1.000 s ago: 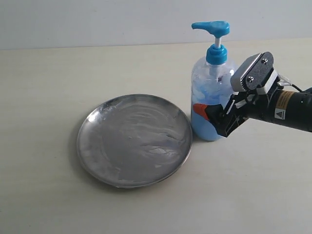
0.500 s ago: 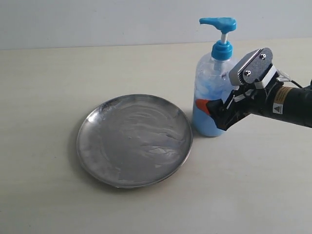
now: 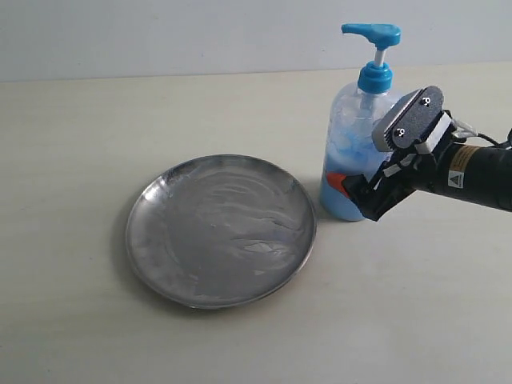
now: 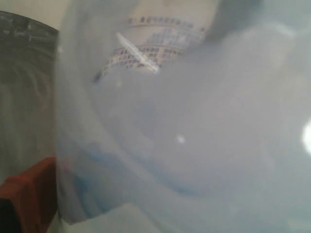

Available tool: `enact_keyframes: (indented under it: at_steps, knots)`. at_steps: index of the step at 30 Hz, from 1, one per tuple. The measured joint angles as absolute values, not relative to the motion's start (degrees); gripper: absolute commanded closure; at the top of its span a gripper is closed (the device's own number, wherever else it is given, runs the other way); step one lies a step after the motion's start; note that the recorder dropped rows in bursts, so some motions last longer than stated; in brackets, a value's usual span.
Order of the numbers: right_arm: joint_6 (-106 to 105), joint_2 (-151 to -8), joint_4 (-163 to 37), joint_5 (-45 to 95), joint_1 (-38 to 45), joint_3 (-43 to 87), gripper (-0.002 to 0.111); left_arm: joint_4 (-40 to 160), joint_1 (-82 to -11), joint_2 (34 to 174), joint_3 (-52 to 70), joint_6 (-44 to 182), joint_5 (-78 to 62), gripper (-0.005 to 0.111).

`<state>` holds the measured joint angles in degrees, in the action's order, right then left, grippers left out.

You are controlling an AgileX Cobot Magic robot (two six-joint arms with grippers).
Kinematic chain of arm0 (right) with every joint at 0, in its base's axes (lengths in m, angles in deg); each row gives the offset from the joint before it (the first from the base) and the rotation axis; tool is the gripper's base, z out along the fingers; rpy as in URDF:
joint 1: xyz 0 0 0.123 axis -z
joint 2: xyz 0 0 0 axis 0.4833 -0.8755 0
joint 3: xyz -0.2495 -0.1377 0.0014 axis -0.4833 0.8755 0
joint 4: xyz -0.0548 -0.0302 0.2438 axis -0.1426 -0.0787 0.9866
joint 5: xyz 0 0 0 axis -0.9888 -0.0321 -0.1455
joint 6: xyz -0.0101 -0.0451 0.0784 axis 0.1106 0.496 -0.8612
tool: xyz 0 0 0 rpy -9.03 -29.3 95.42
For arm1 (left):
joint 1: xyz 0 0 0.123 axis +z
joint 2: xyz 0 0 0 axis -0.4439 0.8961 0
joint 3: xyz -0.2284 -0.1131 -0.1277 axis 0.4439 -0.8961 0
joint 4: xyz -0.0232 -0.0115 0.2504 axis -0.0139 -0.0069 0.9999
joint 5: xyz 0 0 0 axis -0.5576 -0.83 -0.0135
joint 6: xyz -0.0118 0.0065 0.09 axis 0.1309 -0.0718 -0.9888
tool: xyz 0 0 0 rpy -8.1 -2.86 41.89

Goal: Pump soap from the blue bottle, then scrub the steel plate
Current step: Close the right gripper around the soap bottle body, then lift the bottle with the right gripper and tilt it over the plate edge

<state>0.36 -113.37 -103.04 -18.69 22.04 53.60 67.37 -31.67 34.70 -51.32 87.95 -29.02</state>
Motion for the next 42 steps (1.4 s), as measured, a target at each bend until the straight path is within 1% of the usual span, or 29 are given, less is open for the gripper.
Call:
enact_keyframes:
  at_steps: [7,19,24,29,34,37,39,42]
  knots:
    - [-5.7,-113.4,-100.3,-18.3,22.0,53.6,0.004,67.4,-31.7,34.7,-51.3,88.0,-29.0,0.107]
    - [-21.0,-113.4,-102.2,-18.8,22.0,54.2,0.004,67.4,-31.7,34.7,-51.3,88.0,-29.0,0.107]
    - [-20.2,-113.4,-96.5,-22.7,22.0,58.0,0.004,67.4,-31.7,34.7,-51.3,88.0,-29.0,0.107]
    - [-17.3,-113.4,-91.1,-30.0,22.0,63.6,0.004,67.4,-31.7,34.7,-51.3,88.0,-29.0,0.107]
    - [-16.2,-110.7,-89.4,-31.8,22.0,67.5,0.004,67.4,-31.7,34.7,-51.3,88.0,-29.0,0.107]
    - [-14.4,-108.1,-85.9,-32.2,20.0,69.3,0.004,67.4,-31.7,34.7,-51.3,88.0,-29.0,0.107]
    - [-12.0,-106.7,-82.4,-32.1,16.8,69.9,0.004,67.4,-31.7,34.7,-51.3,88.0,-29.0,0.107]
    - [-7.5,-104.8,-71.9,-30.4,10.0,70.2,0.004,67.4,-31.7,34.7,-51.3,88.0,-29.0,0.107]
